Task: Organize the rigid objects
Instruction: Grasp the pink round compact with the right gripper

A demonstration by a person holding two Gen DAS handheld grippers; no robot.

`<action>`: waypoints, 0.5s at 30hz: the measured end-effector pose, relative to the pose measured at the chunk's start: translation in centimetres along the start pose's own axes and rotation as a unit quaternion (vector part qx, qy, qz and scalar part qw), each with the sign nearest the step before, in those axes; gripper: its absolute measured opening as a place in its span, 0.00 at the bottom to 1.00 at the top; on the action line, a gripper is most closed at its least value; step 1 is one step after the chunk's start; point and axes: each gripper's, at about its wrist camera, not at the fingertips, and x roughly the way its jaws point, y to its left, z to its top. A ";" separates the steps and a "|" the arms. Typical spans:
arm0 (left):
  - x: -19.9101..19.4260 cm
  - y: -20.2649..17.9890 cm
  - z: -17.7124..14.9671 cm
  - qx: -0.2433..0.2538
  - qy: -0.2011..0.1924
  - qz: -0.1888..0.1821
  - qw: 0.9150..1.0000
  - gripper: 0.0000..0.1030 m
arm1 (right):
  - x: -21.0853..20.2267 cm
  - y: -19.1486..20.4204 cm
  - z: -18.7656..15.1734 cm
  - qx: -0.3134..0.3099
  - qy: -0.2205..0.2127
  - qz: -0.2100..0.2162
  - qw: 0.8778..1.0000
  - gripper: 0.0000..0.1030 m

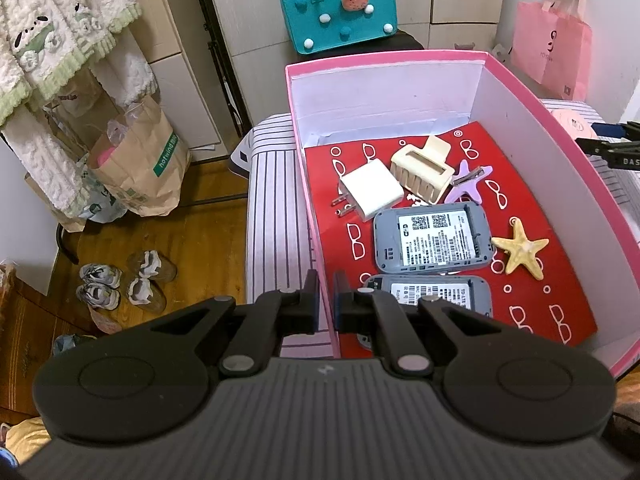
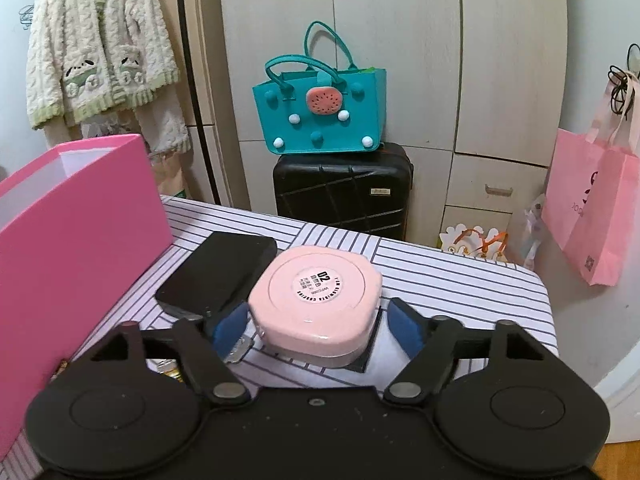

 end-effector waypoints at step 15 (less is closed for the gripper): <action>-0.3 0.3 -0.3 0.003 -0.013 -0.011 1.000 0.06 | 3.3 -0.1 0.0 0.035 0.010 -0.016 0.999 0.83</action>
